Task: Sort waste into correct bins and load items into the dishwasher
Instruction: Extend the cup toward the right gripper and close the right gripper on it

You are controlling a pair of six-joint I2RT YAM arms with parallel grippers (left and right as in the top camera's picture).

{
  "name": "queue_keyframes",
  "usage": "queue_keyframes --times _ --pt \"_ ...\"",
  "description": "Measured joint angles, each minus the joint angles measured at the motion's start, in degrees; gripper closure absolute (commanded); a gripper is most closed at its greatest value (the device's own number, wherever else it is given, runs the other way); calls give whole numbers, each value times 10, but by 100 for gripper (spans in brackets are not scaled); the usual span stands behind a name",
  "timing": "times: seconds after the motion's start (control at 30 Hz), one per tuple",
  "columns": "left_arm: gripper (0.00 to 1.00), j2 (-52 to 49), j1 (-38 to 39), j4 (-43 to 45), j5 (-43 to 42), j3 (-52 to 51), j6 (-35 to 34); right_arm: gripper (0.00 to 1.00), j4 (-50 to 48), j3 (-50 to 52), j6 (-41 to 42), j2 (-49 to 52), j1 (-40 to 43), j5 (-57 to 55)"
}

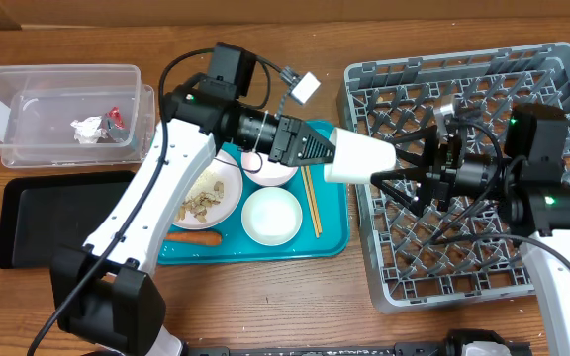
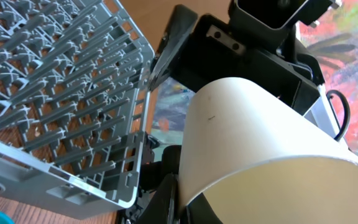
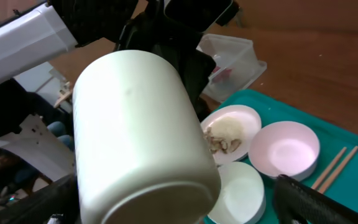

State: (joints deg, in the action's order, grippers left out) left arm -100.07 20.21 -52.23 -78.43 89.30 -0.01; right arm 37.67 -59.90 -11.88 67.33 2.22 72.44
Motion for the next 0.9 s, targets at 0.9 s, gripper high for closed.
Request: queue_keyframes --times 0.9 --pt "96 0 15 61 -15 0 -45 29 -32 0 -2 12 0 103"
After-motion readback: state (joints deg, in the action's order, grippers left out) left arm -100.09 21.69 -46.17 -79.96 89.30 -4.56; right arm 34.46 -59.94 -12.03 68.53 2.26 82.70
